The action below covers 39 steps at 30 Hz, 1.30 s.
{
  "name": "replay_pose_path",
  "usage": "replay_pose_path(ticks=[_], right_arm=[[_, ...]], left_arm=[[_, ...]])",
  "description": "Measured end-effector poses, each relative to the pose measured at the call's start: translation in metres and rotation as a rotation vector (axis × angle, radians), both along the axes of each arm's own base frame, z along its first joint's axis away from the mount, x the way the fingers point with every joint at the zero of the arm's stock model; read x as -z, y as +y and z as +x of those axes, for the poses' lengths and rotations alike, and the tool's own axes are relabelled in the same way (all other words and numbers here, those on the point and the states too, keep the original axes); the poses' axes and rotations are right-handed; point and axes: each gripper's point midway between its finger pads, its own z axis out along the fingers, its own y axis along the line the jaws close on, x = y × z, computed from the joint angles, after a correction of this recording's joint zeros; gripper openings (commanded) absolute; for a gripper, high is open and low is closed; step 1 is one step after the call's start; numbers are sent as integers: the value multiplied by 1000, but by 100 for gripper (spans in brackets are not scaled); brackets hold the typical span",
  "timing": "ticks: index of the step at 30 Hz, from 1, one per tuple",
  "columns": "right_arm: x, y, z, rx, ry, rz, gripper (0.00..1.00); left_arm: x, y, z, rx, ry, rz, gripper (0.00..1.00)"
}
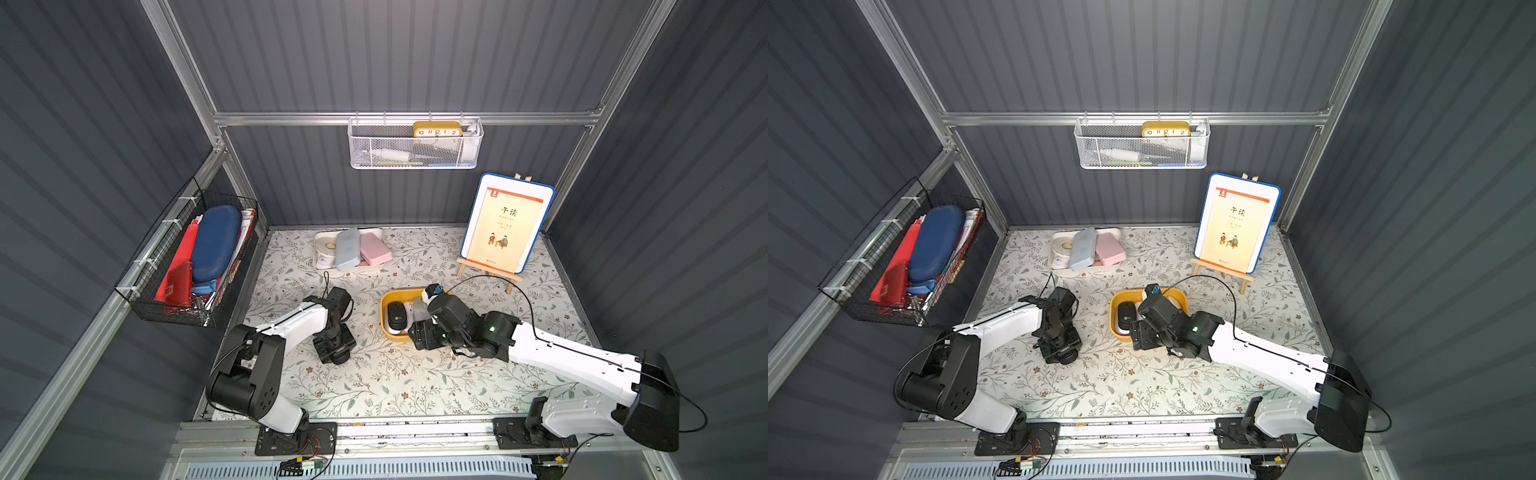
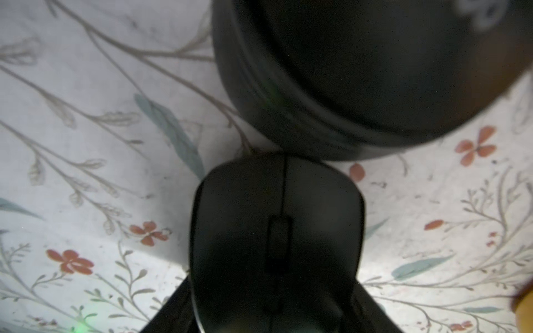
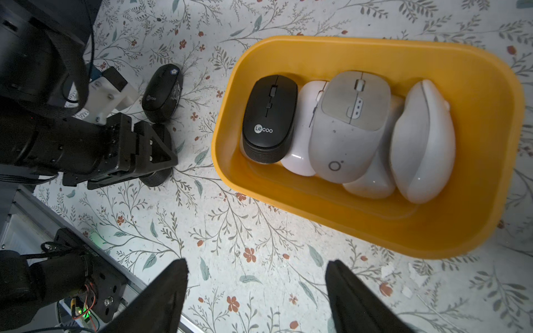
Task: Put the mouse in the storage box
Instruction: Pick up the mouse from the center of the board, then place the mouse in the storage box.
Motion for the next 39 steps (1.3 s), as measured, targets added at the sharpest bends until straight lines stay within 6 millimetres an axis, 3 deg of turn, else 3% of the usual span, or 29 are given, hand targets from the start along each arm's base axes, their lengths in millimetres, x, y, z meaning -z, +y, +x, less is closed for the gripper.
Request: replay_pose_path(ticks=[6,12,17,21,24,28,30,33,36,39], right_arm=[[3,-5,3,27,-9,-23,80],[20,-10,8,31,22,-11,79],[36,2,-1,-72,120,114,78],[39,19,-20,-186,172,235,79],[29,15,-19,-185,133,242,79],[16,-21,3,-31,17,163,79],[7,-58,16,131,-59,88,80],[-10,-97,23,283,-153,57,80],[-14,-117,22,356,-190,41,80],[-1,-125,21,387,-170,3,80]], left_arm=[[-14,-13,-1,51,-68,-28,54],[-75,-38,17,103,-249,-95,54],[-105,-56,13,160,-322,-152,53],[-118,-81,16,212,-353,-267,52],[-126,-111,25,281,-375,-332,53],[-129,-156,42,375,-387,-367,53],[-126,-174,51,404,-382,-368,53],[-117,-189,64,421,-367,-359,53],[-104,-198,75,426,-343,-345,53],[-85,-205,82,428,-309,-333,52]])
